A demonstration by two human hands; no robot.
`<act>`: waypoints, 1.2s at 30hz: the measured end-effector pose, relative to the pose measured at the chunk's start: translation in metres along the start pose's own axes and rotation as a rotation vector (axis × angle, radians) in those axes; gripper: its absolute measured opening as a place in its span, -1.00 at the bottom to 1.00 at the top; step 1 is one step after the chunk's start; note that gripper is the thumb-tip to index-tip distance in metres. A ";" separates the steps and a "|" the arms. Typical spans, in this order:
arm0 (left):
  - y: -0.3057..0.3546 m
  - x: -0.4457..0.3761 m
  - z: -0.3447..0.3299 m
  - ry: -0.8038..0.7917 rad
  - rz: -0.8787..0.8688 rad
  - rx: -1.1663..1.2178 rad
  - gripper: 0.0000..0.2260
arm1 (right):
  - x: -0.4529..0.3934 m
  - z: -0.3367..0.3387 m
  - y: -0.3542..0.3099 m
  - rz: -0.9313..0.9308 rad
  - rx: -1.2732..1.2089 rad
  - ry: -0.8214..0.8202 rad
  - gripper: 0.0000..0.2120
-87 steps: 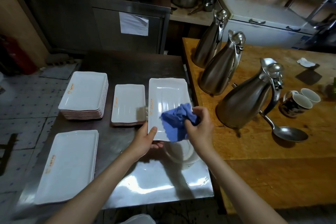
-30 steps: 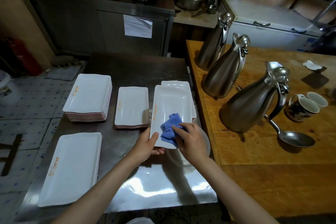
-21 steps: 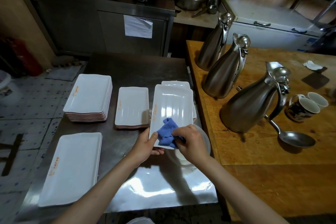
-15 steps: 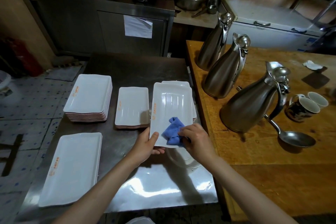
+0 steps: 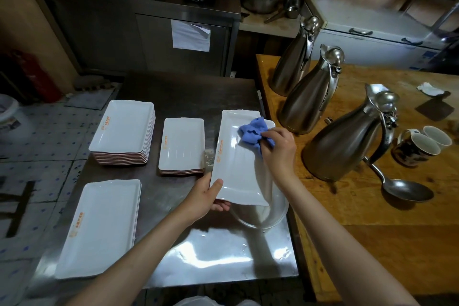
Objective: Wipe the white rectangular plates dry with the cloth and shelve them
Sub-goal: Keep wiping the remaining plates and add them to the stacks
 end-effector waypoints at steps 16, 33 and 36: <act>-0.010 -0.002 -0.001 -0.009 0.029 -0.027 -0.73 | 0.023 -0.036 -0.028 -0.058 -0.148 -0.229 -0.83; -0.015 0.000 0.014 0.118 0.045 0.137 -0.82 | 0.080 -0.049 -0.063 0.286 -0.147 -0.438 -0.83; -0.017 0.002 0.021 0.155 0.040 0.147 -0.82 | 0.085 -0.050 -0.065 0.317 -0.124 -0.450 -0.81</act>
Point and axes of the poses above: each hand's wrist, its own x-axis away from the middle knuckle, its own z-axis out of the back of the hand, y = z × x, the point moved 10 cm from there along -x, towards the middle knuckle
